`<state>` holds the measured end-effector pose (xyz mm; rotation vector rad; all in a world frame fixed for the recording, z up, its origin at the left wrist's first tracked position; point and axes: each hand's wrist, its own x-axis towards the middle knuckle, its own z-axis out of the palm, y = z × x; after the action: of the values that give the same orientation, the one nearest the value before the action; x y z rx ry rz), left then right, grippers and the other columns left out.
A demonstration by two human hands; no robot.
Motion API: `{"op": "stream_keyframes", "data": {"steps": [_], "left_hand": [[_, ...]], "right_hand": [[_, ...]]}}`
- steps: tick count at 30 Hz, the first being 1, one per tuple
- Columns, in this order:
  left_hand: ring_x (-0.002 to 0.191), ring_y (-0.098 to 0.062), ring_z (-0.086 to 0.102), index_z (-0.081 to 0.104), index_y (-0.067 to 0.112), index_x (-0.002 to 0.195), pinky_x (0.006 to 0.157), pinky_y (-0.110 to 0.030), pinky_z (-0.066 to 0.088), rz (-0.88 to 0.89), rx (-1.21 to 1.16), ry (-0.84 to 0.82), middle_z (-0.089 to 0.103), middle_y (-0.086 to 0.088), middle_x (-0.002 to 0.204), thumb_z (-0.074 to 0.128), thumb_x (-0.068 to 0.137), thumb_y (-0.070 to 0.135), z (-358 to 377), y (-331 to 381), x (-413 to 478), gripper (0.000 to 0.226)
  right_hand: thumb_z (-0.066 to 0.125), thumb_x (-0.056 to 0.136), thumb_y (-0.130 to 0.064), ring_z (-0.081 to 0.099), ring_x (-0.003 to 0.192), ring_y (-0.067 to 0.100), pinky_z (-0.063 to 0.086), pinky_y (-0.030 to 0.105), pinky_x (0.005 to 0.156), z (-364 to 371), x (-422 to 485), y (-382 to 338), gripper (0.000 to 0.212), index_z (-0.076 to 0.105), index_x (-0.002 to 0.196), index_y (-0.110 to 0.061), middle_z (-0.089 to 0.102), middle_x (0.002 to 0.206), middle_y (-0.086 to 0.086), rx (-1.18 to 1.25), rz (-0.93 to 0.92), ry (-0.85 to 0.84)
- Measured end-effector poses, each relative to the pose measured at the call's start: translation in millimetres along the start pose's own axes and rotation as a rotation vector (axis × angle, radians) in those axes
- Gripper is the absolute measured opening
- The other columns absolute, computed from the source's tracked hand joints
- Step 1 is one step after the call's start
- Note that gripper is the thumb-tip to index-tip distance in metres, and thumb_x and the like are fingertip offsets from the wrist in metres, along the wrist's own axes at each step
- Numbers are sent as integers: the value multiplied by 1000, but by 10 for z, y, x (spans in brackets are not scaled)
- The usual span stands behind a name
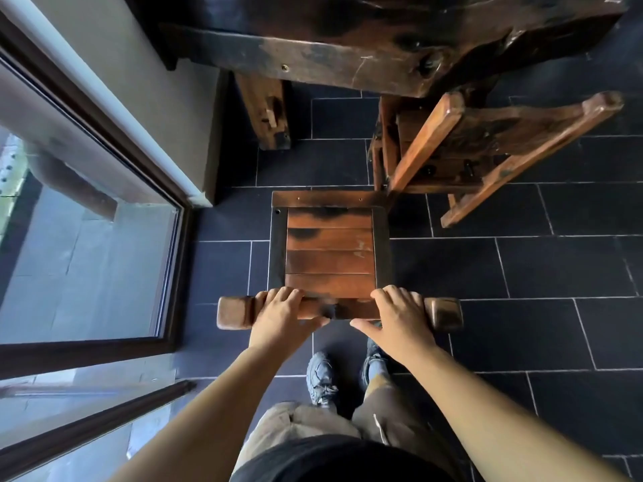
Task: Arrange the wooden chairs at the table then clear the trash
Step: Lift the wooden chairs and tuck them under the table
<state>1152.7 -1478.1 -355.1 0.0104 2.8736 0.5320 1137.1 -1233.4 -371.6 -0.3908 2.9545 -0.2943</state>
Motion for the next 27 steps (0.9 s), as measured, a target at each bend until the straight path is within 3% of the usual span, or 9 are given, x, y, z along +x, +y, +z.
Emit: {"op": "stream_keyframes", "data": {"steps": [7, 13, 18, 22, 27], "left_hand": [[98, -23, 55, 64, 29, 101, 94, -41, 36, -18, -12, 38, 61, 9, 96, 51, 66, 79, 92, -46, 39, 62], [99, -22, 53, 63, 28, 101, 95, -39, 33, -19, -23, 35, 61, 9, 100, 48, 68, 80, 68, -7, 199, 63], [98, -23, 54, 64, 27, 99, 94, -36, 29, -18, -36, 65, 62, 8, 98, 65, 68, 74, 11, 23, 478, 56], [98, -23, 54, 64, 26, 96, 94, -37, 30, -34, -41, 62, 62, 8, 97, 58, 66, 76, -68, 15, 784, 59], [100, -23, 55, 63, 24, 99, 94, -35, 28, -21, -39, 51, 62, 6, 102, 70, 67, 72, -186, -44, 1199, 58]], "right_hand": [[56, 85, -60, 60, 81, 29, 37, 41, 77, 91, 42, -11, 46, 64, 88, -15, 64, 84, 1, 64, 33, 173], [62, 77, -67, 60, 85, 27, 38, 41, 81, 38, 193, 109, 53, 64, 95, -17, 63, 90, 0, 75, -38, 137], [71, 73, -62, 60, 86, 28, 36, 41, 77, -20, 486, 197, 50, 62, 95, -18, 64, 91, -1, 85, -19, 117], [70, 73, -62, 61, 86, 28, 38, 42, 77, -71, 776, 237, 50, 63, 94, -17, 65, 91, 0, 73, -11, 111], [69, 73, -64, 61, 85, 27, 40, 42, 76, -105, 1157, 265, 51, 63, 93, -17, 66, 90, 0, 67, -9, 138]]}}
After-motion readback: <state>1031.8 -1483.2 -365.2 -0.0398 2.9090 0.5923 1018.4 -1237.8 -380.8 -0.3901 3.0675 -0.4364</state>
